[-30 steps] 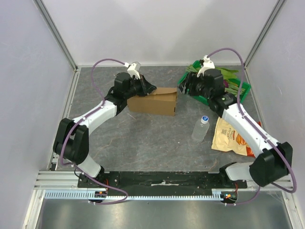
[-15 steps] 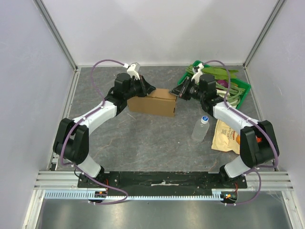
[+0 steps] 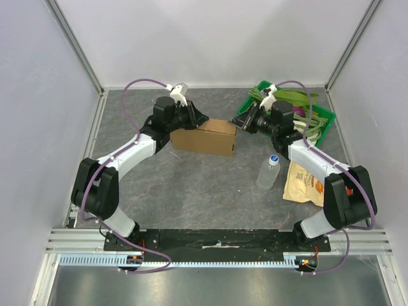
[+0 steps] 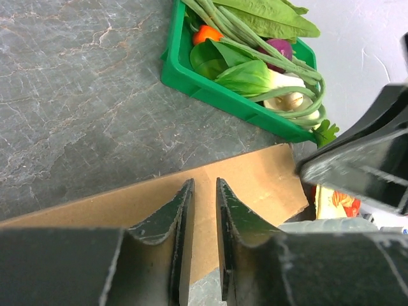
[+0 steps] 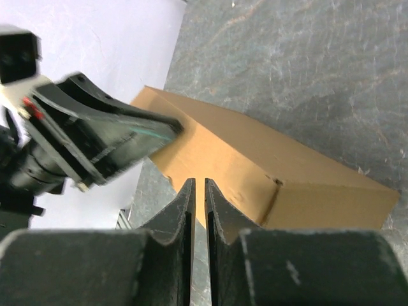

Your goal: Fold the paper box

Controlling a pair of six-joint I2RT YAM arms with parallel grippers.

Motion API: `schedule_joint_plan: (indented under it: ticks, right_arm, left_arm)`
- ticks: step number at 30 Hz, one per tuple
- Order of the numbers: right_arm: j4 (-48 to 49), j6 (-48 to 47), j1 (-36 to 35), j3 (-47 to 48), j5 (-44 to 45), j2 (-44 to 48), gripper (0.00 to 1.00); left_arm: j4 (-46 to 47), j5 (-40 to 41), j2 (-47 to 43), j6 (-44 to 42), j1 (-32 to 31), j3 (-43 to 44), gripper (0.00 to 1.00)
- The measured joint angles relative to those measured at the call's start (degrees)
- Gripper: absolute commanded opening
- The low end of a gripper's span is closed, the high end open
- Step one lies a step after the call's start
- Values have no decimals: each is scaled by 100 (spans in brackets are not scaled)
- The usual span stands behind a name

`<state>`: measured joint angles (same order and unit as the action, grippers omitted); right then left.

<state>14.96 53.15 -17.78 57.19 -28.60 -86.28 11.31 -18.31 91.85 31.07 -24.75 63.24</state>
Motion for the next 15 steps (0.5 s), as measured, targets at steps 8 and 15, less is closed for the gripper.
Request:
schedule_joint_plan:
  ticks: [8, 15]
  right_arm:
    - [520, -50, -11, -590, 0, -44, 16]
    - [328, -328, -17, -448, 22, -52, 17]
  left_arm:
    - [-861, -588, -37, 116, 684, 664, 26]
    - [-758, -1322, -529, 494, 1971, 195, 9]
